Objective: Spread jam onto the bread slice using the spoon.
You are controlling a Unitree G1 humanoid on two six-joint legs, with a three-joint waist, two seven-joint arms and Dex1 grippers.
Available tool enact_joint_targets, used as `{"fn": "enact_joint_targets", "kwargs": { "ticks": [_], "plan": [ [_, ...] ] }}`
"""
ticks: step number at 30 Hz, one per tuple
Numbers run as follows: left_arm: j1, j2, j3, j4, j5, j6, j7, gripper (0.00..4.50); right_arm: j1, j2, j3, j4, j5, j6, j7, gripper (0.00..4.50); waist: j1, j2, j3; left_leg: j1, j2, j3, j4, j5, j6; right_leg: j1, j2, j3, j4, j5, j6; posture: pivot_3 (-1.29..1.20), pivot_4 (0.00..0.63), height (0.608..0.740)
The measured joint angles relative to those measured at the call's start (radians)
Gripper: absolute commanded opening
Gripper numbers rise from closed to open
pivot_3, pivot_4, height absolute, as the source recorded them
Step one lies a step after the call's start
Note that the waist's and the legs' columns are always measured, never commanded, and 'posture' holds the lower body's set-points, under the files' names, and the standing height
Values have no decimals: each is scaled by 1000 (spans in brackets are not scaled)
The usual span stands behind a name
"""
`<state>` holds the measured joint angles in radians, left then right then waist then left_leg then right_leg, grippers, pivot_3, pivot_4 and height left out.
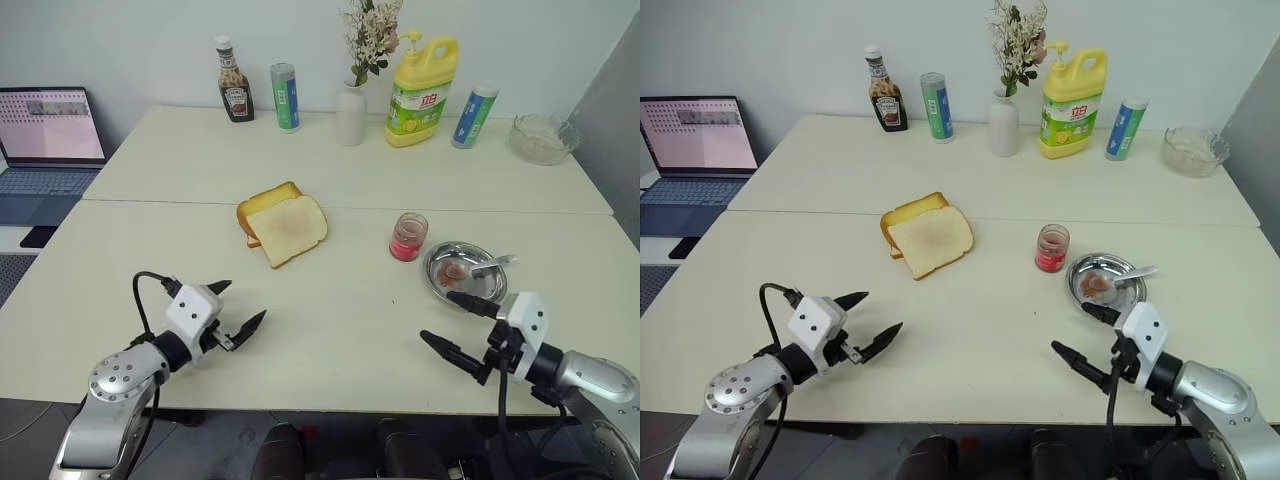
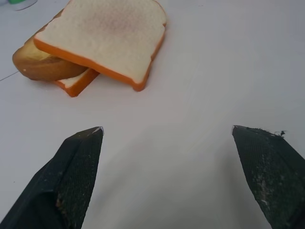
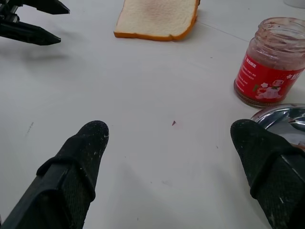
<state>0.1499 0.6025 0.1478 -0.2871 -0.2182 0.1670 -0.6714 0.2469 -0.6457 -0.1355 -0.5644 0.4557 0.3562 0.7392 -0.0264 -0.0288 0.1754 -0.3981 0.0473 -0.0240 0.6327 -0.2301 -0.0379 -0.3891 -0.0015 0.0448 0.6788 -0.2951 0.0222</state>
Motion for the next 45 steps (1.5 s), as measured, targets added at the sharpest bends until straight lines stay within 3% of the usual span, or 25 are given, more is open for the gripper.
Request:
{"fn": "enact_joint_targets", "kwargs": {
  "ticks": [14,33,38,45],
  "plan": [
    [-30,13,-58,1,39,21,-20,4500,0,10,2,-1,-4,0,-18,4460,0,0,0,0,0,0,0,0,0,0,0,0,0,0,0,0,150,740],
    [-122,-58,-44,69,27,-88,26,4500,59,30,13,-70,-21,4,-65,4460,0,0,0,0,0,0,0,0,0,0,0,-1,0,0,1,0,150,740],
    [-226,-118,40,155,-85,101,117,4500,-45,-17,17,-177,51,116,-70,4460,-2,-1,0,1,0,0,0,0,0,0,2,-2,1,2,3,0,150,740],
    [-390,-126,111,250,-229,359,174,4500,-237,-99,64,-226,130,276,-69,4460,0,-2,1,0,-1,-1,1,0,0,1,2,-3,1,2,4,0,150,740]
  ]
}}
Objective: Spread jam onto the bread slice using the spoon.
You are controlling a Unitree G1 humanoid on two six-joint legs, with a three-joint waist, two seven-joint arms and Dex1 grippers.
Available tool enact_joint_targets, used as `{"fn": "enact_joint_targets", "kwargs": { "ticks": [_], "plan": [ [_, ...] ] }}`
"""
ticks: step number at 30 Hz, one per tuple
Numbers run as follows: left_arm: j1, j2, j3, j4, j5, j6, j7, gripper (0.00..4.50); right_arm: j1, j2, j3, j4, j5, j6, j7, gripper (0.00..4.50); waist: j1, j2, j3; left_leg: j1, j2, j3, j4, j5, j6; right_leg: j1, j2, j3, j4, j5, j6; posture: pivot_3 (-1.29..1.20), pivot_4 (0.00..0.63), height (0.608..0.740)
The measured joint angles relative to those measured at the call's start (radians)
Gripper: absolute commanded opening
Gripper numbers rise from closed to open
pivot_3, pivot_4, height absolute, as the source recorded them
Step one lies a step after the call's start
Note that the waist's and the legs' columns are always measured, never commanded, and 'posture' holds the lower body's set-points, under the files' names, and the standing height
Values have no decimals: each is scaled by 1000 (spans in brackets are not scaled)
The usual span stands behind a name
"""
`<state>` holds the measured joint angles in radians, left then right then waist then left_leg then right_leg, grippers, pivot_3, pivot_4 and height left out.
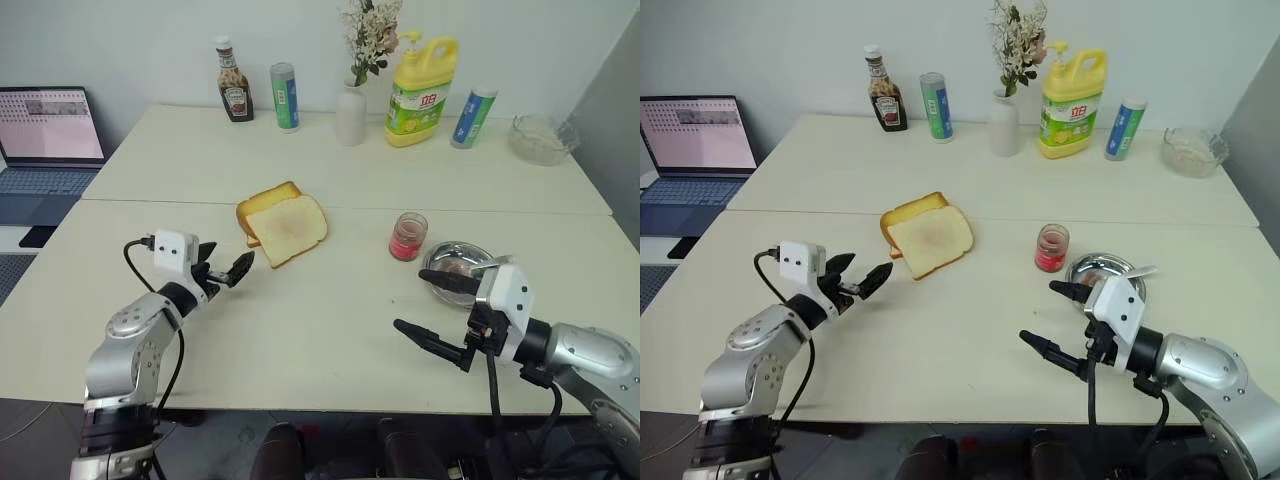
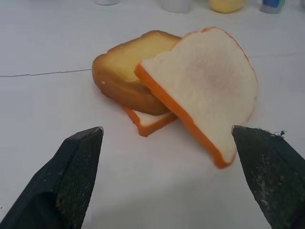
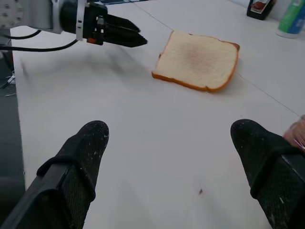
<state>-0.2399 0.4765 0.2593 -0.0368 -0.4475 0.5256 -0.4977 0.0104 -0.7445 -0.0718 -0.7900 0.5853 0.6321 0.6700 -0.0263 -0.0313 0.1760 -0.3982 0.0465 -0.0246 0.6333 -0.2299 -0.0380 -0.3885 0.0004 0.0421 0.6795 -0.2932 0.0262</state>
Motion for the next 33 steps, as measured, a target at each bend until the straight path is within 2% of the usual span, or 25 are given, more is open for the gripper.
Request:
{"fn": "enact_joint_targets", "kwargs": {
  "ticks": [11,17,20,31,32,33],
  "plan": [
    [-142,-25,12,48,-104,233,24,4500,-5,-5,19,-3,13,1,10,4460,0,-1,0,0,0,-1,0,0,0,0,0,-1,0,0,0,0,150,740],
    [-177,-49,11,100,-103,277,38,4500,15,-1,38,-5,-9,-20,9,4460,-2,-1,0,0,0,-1,0,0,0,0,0,0,0,0,0,0,150,740],
    [-215,-65,4,151,-98,279,53,3882,17,4,40,-14,-12,-20,5,4500,-1,-1,0,0,0,-1,0,0,0,0,0,-1,1,0,0,0,150,740],
    [-255,-79,-17,189,-95,305,54,312,17,10,52,-28,-11,-16,-1,4500,-1,-1,0,0,0,-1,0,0,0,0,0,0,0,0,1,0,150,740],
    [-252,-78,-17,183,-96,312,53,45,16,10,53,-28,-11,-16,-2,4500,-1,-1,0,0,0,-1,0,0,0,0,0,0,0,0,1,0,150,740],
    [-241,-75,-17,166,-97,317,51,45,15,11,53,-29,-11,-16,-2,4500,-1,-1,0,0,0,-1,0,0,0,0,0,0,0,0,1,0,150,740]
  ]
}}
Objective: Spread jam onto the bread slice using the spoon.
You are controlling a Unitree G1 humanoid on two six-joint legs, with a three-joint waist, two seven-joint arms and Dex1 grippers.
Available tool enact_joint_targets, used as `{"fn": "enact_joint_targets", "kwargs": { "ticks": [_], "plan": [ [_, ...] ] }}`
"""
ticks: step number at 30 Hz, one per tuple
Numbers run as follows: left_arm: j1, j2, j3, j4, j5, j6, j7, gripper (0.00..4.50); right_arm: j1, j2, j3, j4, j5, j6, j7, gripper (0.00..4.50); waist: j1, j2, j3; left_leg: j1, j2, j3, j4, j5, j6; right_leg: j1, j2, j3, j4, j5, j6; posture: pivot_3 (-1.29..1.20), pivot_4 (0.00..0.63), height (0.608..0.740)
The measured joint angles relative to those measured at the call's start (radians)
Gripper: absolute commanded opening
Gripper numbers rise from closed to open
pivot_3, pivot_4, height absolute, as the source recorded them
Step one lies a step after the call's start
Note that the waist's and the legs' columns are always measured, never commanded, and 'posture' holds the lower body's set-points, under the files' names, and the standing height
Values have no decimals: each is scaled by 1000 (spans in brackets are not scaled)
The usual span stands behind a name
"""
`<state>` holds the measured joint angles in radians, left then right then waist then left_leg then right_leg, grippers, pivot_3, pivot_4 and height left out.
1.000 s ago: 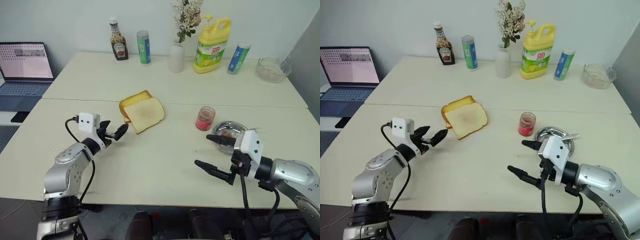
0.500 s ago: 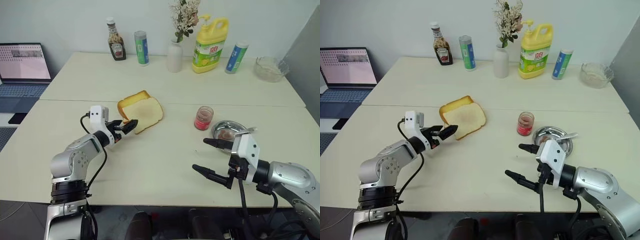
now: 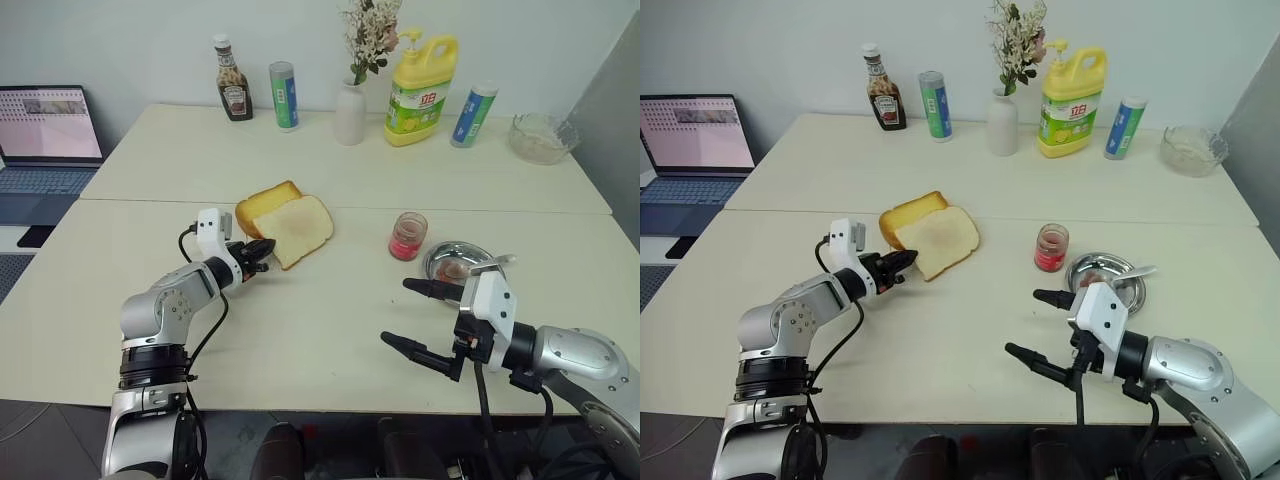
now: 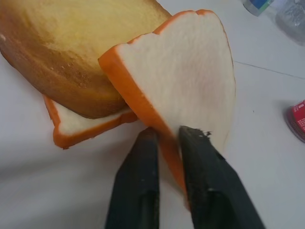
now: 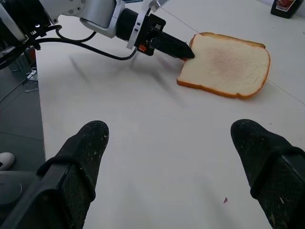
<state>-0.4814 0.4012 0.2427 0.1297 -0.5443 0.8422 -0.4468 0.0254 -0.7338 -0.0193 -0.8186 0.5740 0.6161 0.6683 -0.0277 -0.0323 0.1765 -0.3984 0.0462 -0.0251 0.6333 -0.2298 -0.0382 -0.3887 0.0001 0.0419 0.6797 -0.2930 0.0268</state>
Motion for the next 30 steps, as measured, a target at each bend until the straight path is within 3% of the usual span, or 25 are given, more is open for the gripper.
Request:
{"fn": "enact_joint_targets", "kwargs": {
  "ticks": [7,13,23,27,30],
  "plan": [
    [95,38,-2,-125,-33,40,-69,45,-12,2,0,0,1,1,1,4500,-1,0,0,0,0,0,0,0,0,0,0,0,0,0,0,0,150,740],
    [213,209,-43,-283,-188,197,-299,45,-6,-22,-81,1,63,13,20,4500,-2,0,0,0,0,0,-1,0,0,0,0,0,0,0,0,0,150,740],
    [296,367,-94,-444,-431,379,-557,45,74,-122,-174,-4,153,58,79,4500,-2,0,1,0,1,0,-1,0,0,-1,-1,1,0,-1,-1,0,150,740],
    [331,406,-158,-482,-413,344,-597,45,107,-154,-191,-21,177,74,99,4500,-1,1,1,1,1,0,-1,0,0,0,-1,2,0,-1,-2,0,150,740],
    [332,397,-240,-433,-268,213,-565,45,140,-192,-190,-42,195,93,126,4500,3,0,1,1,0,0,-1,0,0,0,-1,2,0,-1,-2,0,150,740]
  ]
}}
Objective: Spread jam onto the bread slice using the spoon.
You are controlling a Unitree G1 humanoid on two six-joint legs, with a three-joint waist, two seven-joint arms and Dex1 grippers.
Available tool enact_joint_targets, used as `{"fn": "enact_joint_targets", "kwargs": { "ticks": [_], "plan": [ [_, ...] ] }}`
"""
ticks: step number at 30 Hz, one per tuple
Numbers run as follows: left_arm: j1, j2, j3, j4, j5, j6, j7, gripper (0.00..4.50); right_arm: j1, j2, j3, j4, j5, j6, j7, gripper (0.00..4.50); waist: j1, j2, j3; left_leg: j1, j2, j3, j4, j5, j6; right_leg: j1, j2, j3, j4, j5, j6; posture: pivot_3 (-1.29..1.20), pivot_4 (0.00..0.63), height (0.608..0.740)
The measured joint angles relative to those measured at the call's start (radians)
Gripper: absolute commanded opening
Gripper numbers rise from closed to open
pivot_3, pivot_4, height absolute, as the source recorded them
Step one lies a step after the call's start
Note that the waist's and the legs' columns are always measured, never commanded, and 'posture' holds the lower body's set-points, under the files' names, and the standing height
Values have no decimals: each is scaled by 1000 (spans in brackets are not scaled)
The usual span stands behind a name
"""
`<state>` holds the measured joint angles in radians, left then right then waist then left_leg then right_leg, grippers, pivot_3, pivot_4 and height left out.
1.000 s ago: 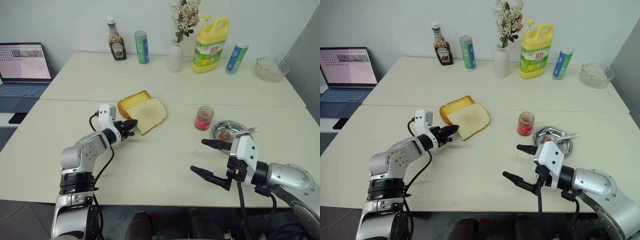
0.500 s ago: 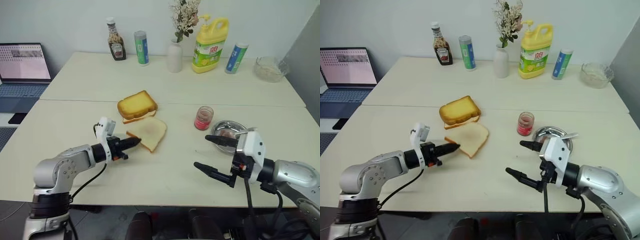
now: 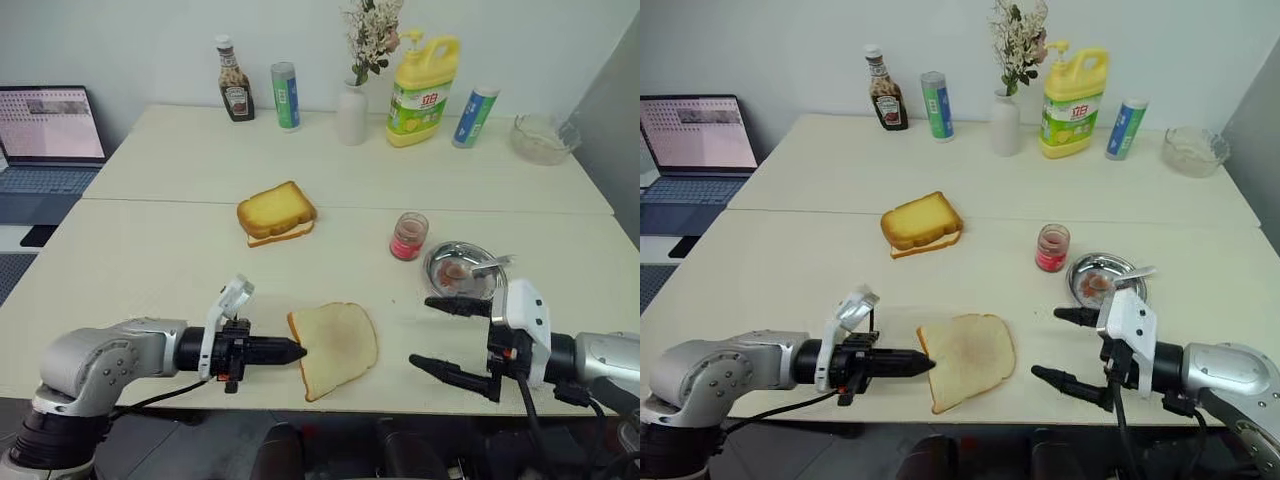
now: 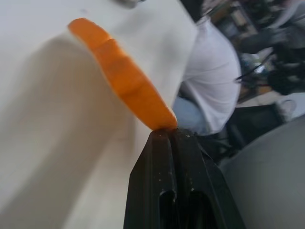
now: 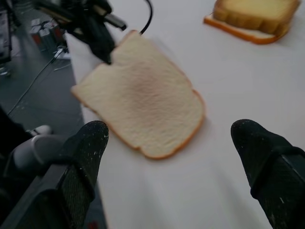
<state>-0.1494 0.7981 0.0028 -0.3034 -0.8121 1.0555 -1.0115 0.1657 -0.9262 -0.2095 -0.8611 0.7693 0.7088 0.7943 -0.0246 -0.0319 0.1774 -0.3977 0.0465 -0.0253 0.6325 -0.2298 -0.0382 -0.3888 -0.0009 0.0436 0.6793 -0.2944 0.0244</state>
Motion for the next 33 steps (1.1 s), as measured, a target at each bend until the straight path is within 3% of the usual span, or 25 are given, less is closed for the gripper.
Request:
{"fn": "enact_joint_targets", "kwargs": {
  "ticks": [7,13,25,33],
  "plan": [
    [-25,-67,-62,91,199,-219,66,45,-4,8,44,-5,-2,0,-9,4500,0,0,0,-1,0,0,0,0,0,0,0,0,-1,0,0,0,150,740],
    [-27,-118,-65,104,254,-296,105,45,-17,20,69,-8,-3,-1,-27,4500,-1,0,0,-1,0,0,0,0,0,0,0,0,-1,0,0,0,150,740],
    [147,-67,-44,68,468,-668,131,3864,-25,39,74,-4,-38,-26,-42,4500,-2,0,0,0,1,1,-1,0,0,0,0,0,-1,0,0,0,150,740],
    [137,-93,14,151,566,-909,179,3864,-55,75,77,47,-99,-49,-77,4500,-1,0,0,0,0,1,-1,0,0,0,0,0,-1,0,0,0,150,740]
  ]
}}
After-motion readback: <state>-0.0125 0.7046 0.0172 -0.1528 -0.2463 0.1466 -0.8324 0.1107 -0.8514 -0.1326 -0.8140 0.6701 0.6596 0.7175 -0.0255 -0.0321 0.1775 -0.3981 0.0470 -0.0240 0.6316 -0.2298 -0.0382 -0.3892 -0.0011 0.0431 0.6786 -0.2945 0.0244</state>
